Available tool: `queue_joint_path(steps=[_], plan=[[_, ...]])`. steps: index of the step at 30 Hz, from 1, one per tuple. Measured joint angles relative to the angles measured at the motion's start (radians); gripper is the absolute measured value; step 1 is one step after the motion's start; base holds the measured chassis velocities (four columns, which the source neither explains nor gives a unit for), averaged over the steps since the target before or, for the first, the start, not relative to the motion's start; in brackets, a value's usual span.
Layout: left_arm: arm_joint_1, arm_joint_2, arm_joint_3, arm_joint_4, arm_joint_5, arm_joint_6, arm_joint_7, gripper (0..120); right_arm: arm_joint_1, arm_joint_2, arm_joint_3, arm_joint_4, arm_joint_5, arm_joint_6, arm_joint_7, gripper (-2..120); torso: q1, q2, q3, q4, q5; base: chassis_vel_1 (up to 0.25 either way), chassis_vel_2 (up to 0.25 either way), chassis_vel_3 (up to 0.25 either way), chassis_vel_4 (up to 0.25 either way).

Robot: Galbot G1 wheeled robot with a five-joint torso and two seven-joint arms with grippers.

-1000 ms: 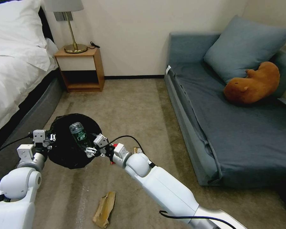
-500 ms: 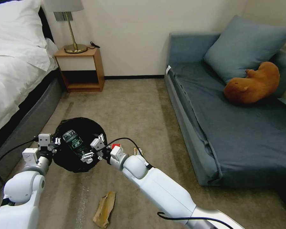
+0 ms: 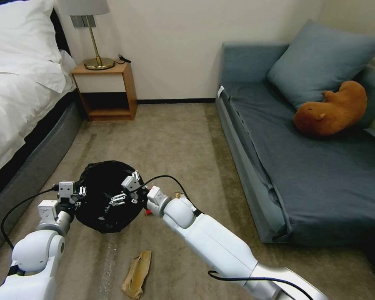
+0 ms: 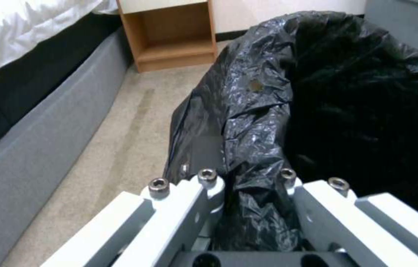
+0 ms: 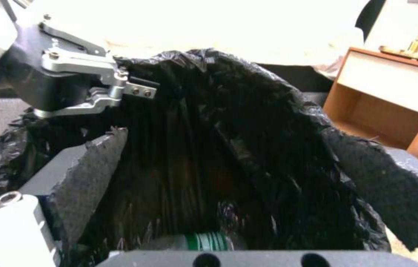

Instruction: Pick up the trash bin, then pick up the garbage on the floor and place it into the trash bin.

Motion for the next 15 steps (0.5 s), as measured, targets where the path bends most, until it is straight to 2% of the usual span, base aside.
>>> queue_joint_path(steps=[5, 7, 8, 9, 11, 13, 15], plan=[[-0.025, 0.026, -0.025, 0.037, -0.01, -0.008, 0.0, 5, -0.003, -0.04, -0.017, 0.046, 0.019, -0.036, 0.006, 100, 0.0, 0.0, 0.0, -0.0002, 0.0, 0.0, 0.0, 0.0, 0.0], [-0.037, 0.057, -0.047, 0.073, -0.026, -0.016, -0.002, 5, -0.006, -0.065, -0.029, 0.056, 0.017, -0.059, 0.007, 100, 0.0, 0.0, 0.0, -0.0003, 0.0, 0.0, 0.0, 0.0, 0.0], [-0.037, 0.057, -0.047, 0.073, -0.026, -0.016, -0.002, 5, -0.006, -0.065, -0.029, 0.056, 0.017, -0.059, 0.007, 100, 0.0, 0.0, 0.0, -0.0003, 0.0, 0.0, 0.0, 0.0, 0.0], [-0.04, 0.075, -0.057, 0.093, -0.036, -0.022, -0.002, 5, -0.011, -0.079, -0.039, 0.057, 0.004, -0.081, 0.009, 100, 0.0, 0.0, 0.0, -0.0001, 0.0, 0.0, 0.0, 0.0, 0.0], [-0.04, 0.082, -0.062, 0.1, -0.041, -0.025, -0.003, 5, -0.014, -0.084, -0.043, 0.057, -0.002, -0.09, 0.01, 100, 0.0, 0.0, 0.0, -0.0001, 0.0, 0.0, 0.0, 0.0, 0.0], [-0.04, 0.112, -0.079, 0.134, -0.061, -0.035, -0.004, 5, -0.037, -0.105, -0.071, 0.044, -0.044, -0.143, 0.016, 100, 0.0, 0.0, 0.0, 0.0, 0.0, 0.0, 0.0, 0.0, 0.0], [-0.04, 0.121, -0.085, 0.144, -0.068, -0.038, -0.005, 5, -0.051, -0.112, -0.089, 0.029, -0.063, -0.167, 0.019, 100, 0.0, 0.0, 0.0, 0.0, -0.0001, 0.0, 0.0, 0.0, 0.0]])
